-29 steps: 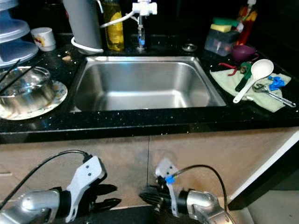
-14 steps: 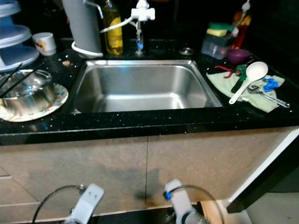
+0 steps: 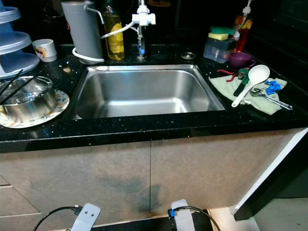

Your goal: Kitchen organization

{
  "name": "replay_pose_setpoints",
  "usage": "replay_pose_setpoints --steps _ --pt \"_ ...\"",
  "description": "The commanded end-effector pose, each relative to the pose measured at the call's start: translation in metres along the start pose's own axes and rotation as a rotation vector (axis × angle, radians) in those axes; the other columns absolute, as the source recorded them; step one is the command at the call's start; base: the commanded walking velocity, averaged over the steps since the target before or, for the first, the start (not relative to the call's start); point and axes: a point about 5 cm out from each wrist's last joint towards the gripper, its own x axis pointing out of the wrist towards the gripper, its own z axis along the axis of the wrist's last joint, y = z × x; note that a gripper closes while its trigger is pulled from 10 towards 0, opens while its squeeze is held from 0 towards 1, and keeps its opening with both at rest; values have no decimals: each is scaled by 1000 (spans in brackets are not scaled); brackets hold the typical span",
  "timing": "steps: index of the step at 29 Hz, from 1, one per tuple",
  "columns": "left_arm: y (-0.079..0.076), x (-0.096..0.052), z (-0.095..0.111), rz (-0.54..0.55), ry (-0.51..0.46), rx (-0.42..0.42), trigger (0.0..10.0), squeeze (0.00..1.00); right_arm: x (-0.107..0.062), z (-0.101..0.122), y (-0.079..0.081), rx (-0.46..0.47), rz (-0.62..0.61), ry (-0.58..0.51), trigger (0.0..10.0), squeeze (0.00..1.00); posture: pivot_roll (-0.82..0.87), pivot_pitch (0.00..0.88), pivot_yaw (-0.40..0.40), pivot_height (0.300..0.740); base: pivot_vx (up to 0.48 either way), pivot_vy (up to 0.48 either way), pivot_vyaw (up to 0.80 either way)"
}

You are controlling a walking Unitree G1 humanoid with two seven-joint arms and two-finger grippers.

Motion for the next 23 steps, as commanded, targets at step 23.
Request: replay_pose_setpoints --steps 23 --pt "-3 1 -8 13 -18 -61 10000 0 -2 -12 1 37 -25 3 10000 0 -22 102 -24 740 0 200 0"
